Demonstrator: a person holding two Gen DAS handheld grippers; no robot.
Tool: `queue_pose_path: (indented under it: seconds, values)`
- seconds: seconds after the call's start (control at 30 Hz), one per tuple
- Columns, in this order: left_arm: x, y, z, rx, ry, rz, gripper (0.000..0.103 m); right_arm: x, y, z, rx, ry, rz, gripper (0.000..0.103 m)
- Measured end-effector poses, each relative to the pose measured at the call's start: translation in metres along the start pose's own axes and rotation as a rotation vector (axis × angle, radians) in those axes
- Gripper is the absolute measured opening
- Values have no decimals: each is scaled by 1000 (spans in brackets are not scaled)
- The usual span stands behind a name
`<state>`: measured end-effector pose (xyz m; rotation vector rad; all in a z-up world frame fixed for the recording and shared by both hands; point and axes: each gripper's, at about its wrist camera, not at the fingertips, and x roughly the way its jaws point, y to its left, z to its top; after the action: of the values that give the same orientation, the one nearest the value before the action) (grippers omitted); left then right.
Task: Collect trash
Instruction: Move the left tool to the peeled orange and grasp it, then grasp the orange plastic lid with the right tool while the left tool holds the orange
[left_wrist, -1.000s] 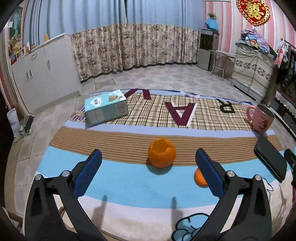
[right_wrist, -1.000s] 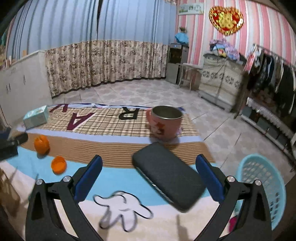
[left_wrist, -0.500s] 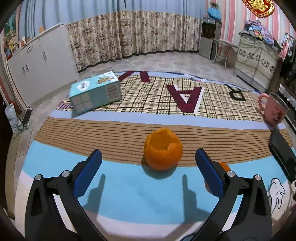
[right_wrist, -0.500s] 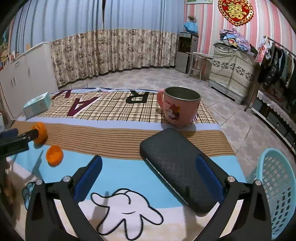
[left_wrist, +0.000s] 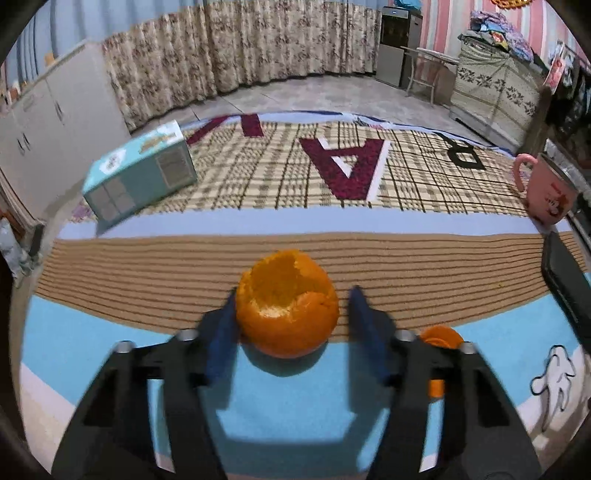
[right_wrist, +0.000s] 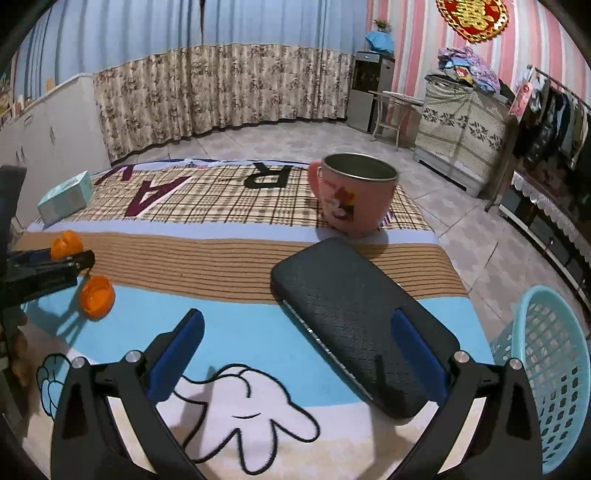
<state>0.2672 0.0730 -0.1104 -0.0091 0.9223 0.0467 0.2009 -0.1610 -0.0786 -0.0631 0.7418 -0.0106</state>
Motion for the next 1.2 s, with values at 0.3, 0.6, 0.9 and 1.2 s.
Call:
queue_pose_path:
  seconds: [0.3, 0.6, 0.9, 1.2]
  values:
    - [-28, 21, -6, -22, -23, 13, 39, -8, 29, -2, -43, -26, 67, 98]
    - [-82, 70, -7, -116, -87, 31, 39, 3, 97, -2, -150, 17, 169, 82]
    - [-93, 93, -10, -96, -86, 68, 39, 22, 150, -1, -210, 68, 215, 82]
    - [-96, 106, -10, -142, -96, 46, 39, 37, 160, 4, -224, 120, 283, 40]
